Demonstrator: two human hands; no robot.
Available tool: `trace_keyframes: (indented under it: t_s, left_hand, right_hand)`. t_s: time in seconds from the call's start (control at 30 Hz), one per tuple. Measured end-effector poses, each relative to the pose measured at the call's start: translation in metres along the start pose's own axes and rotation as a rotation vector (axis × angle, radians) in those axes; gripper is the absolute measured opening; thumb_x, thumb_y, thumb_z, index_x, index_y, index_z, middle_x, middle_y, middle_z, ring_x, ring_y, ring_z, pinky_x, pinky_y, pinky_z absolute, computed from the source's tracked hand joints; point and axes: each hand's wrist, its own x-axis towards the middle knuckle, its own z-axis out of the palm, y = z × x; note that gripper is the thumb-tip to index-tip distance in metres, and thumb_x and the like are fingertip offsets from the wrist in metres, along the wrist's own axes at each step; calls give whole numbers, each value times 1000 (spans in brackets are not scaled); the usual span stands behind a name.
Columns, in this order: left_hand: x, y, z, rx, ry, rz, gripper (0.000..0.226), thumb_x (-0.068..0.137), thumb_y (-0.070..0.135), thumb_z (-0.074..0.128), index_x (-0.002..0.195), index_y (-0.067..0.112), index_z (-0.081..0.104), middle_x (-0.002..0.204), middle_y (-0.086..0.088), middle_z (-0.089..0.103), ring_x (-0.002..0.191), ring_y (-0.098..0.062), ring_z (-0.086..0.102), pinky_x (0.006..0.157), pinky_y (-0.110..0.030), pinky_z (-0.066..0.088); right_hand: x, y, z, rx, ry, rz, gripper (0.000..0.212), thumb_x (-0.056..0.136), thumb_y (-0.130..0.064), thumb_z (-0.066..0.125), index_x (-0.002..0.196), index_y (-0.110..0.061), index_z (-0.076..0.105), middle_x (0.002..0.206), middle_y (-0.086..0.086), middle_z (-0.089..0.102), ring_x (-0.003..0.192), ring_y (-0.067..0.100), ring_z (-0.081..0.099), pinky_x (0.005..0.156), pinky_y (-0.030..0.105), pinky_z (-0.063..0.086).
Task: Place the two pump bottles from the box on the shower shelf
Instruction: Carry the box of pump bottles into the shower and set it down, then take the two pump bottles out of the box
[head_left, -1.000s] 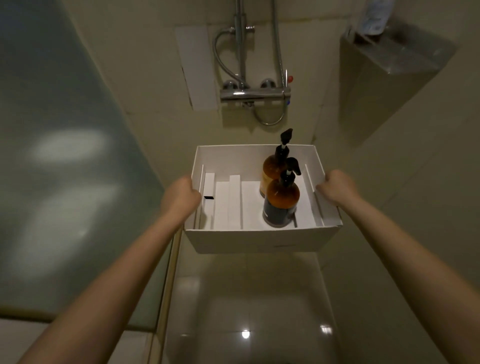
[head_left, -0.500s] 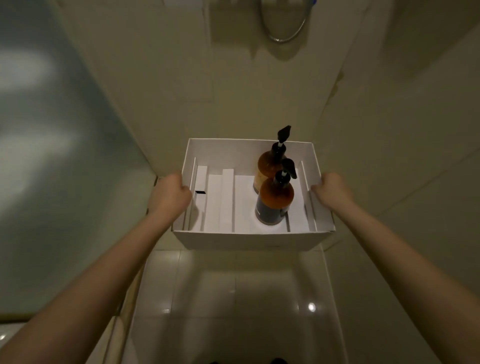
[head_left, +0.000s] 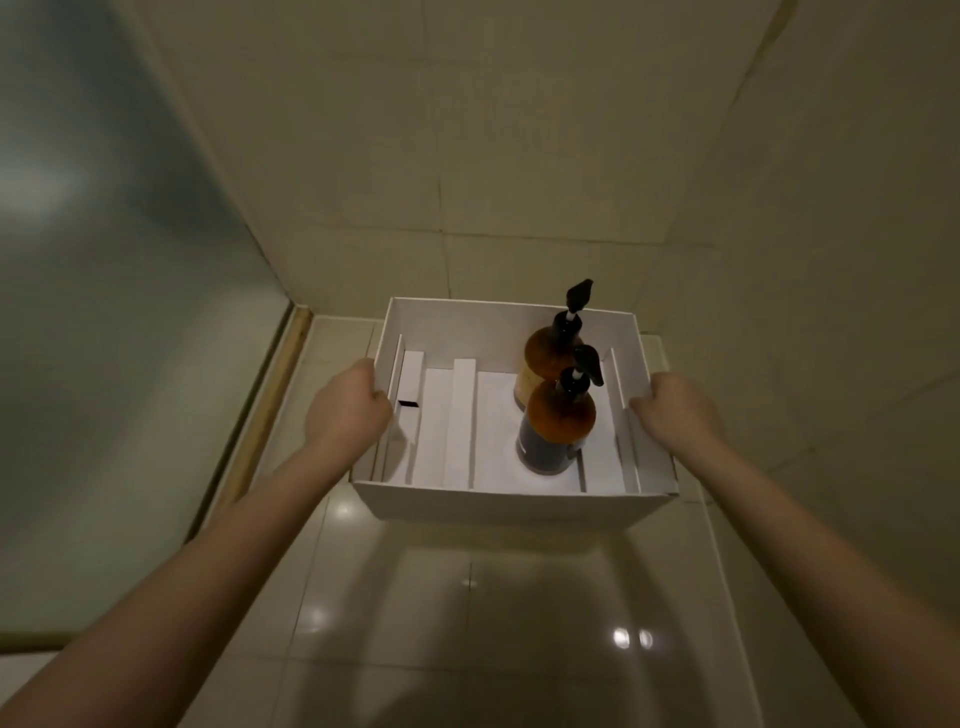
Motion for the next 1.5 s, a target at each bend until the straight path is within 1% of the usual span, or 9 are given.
trace_keyframes:
  t_s: [0.1,0.3,0.53,0.73,0.97,1.13,1.27,1.4,1.5]
  left_hand:
    - [6,-20,41,9,-6,2,23,81,7,44,101,5,56,94,-14,65,82,-34,61,73,-44,53]
    - [16,-64,116,14,-14,14,10,81,7,44,88,6,52,86,-16,62,70,-29,53,60,-31,39]
    - [15,-101,185,7,-23,-26,16,81,8,44,93,4,53,90,-19,63,81,-37,59,65,-36,44]
    - [4,-129,232,-20,-36,-44,10,84,6,44,89,8,52,75,-4,52,65,-24,47,49,-26,29]
    - [4,-158,270,-5,-52,-76,15,84,8,44,95,6,53,86,-16,63,66,-27,48,58,-31,35]
    - [-1,-171,287,-12,-51,-75,13,84,9,43,94,7,51,82,-16,62,68,-33,54,58,-31,35]
    - [-4,-173,291,-24,-31,-62,11,85,8,43,93,10,49,78,-13,60,63,-29,48,56,-31,35]
    - [-5,-168,288,34,-93,-95,21,87,9,41,108,7,47,84,-16,64,66,-30,52,58,-34,41]
    - [-10,-161,281,142,-2,-39,52,82,5,48,134,10,37,104,-13,63,90,-33,58,67,-38,46]
  right_hand:
    - [5,19,42,4,-2,3,10,88,-19,50,79,-16,53,69,1,54,67,24,55,53,27,37]
    - [14,47,113,-9,-37,40,12,88,-17,49,79,-10,55,80,9,58,71,27,56,60,29,40]
    - [16,73,178,6,-38,77,15,89,-17,48,86,-8,60,82,8,59,72,27,56,61,28,42]
    - [12,91,230,-12,-58,114,16,90,-17,45,87,-9,58,80,5,55,71,25,53,60,28,40]
    - [5,103,282,4,-89,157,15,94,-18,44,83,-12,53,79,6,56,69,21,53,55,25,36]
    - [-2,110,297,-24,-64,137,17,95,-18,44,79,-12,48,75,4,51,64,17,48,48,22,27]
    - [-7,111,303,-16,-31,138,20,96,-19,43,91,-6,57,79,6,53,70,20,53,62,25,35]
    - [-13,105,298,-67,-37,149,20,94,-19,45,109,-10,55,92,7,63,71,18,54,62,25,42]
    - [-28,97,292,-123,238,-67,48,83,-18,59,129,-13,47,110,7,60,94,22,58,75,30,51]
